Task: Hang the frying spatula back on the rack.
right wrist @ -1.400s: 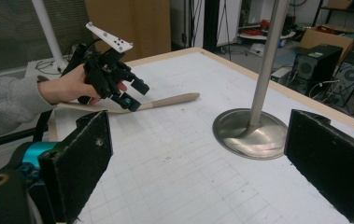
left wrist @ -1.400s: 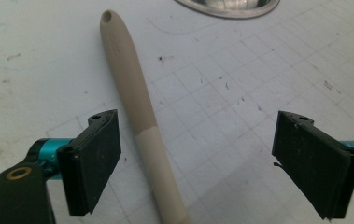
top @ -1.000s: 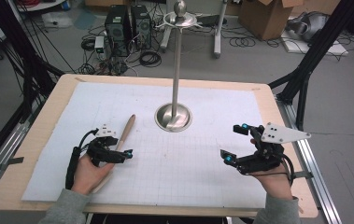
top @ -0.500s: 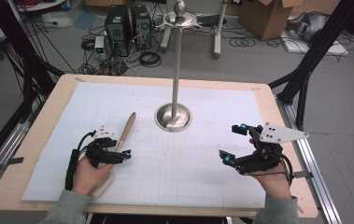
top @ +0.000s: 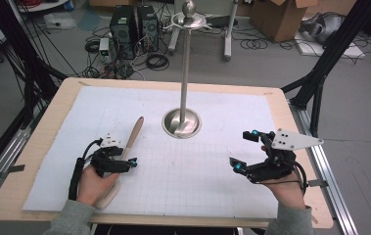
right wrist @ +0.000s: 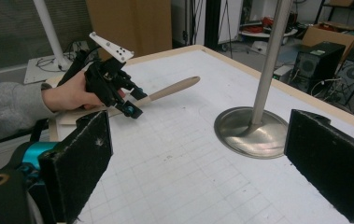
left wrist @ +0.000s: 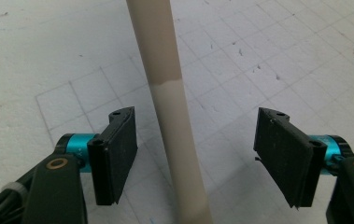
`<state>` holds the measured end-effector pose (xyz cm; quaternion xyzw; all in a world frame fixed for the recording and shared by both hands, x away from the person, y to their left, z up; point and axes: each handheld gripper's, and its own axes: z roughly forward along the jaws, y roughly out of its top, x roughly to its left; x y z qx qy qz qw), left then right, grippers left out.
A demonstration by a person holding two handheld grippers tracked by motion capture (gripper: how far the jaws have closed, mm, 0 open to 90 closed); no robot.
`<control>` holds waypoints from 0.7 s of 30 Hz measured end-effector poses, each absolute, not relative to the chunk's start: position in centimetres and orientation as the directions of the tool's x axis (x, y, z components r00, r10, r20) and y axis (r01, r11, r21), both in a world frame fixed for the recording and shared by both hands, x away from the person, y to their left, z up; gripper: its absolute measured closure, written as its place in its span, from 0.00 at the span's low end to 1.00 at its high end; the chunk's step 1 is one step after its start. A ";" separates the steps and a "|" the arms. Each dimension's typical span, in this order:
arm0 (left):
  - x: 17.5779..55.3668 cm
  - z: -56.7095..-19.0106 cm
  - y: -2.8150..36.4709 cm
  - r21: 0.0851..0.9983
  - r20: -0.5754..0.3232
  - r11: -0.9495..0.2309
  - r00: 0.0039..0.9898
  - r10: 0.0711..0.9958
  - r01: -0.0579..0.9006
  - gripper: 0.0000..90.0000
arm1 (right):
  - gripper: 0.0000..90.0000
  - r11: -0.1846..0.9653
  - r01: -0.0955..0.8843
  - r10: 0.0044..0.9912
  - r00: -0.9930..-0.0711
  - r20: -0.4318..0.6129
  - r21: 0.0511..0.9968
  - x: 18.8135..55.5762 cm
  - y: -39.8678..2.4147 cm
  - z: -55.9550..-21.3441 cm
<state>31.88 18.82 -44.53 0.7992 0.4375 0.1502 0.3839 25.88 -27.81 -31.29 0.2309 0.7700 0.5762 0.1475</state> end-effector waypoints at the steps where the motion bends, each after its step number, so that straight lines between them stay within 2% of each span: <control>1: 31.9 -44.5 18.9 0.745 -0.098 -0.320 0.571 0.815 0.585 0.34 | 0.08 0.227 0.185 0.525 -0.850 0.040 0.956 25.9 -27.8 -31.3; 12: 31.6 -44.7 18.8 0.757 -0.077 -0.314 0.555 0.828 0.573 0.40 | 0.08 0.230 0.187 0.527 -0.849 0.039 0.955 25.9 -27.7 -31.3; 21: 31.3 -44.6 18.3 0.754 -0.002 -0.363 0.554 0.833 0.547 0.50 | 0.08 0.236 0.185 0.525 -0.851 0.035 0.954 26.0 -27.6 -31.4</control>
